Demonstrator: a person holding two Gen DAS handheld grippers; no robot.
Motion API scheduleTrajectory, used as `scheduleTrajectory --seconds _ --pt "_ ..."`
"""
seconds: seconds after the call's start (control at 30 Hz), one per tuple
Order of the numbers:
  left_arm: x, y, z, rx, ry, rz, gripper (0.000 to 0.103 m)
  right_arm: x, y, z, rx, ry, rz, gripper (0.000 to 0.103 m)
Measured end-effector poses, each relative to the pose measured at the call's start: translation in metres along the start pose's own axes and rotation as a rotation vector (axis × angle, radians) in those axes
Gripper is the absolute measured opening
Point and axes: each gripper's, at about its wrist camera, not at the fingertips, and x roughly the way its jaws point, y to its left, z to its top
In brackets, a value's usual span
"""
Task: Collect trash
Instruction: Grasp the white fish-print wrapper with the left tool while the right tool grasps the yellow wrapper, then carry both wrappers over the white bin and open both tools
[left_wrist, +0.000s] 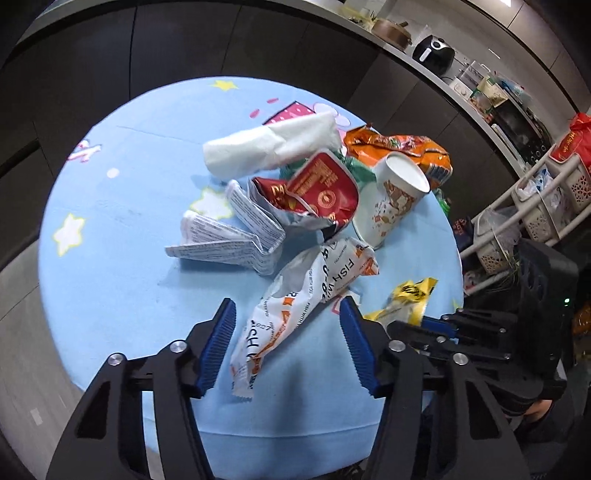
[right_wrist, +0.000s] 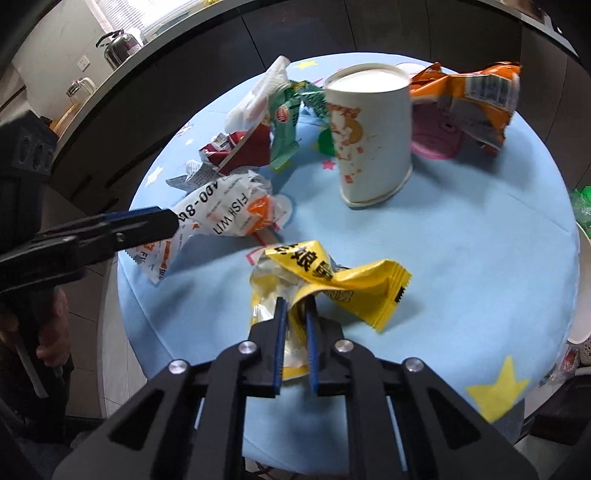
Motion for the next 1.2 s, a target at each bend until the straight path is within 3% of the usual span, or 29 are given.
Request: scheduleTrajectory --seconds 0.13,0.23,0.37,0.47,0.8,1.2 --pt "0.012 -0.003 -0.002 -0.008 0.032 -0.008 0.047 -0.007 -0.007 -0.001 0.002 -0.019 -0.012 0.009" --pt "0.015 -0.003 -0.002 -0.024 0.039 -0.002 0.046 -0.011 -0.010 0.000 0.017 -0.036 -0.002 0.017" --pt "0.014 -0.002 -0.003 -0.045 0.044 -0.005 0.027 -0.014 -0.014 -0.003 0.031 -0.043 0.005 0.022" --pt "0.013 -0.005 -0.006 -0.054 0.045 0.010 0.016 -0.012 -0.015 -0.004 0.036 -0.043 0.015 0.010" --pt "-0.028 -0.047 -0.007 0.020 -0.041 0.002 0.015 -0.051 -0.018 -0.001 0.011 -0.152 0.025 0.007" --pt "-0.056 -0.123 0.043 0.149 -0.165 -0.090 0.015 -0.116 -0.062 0.002 0.092 -0.333 -0.054 0.007"
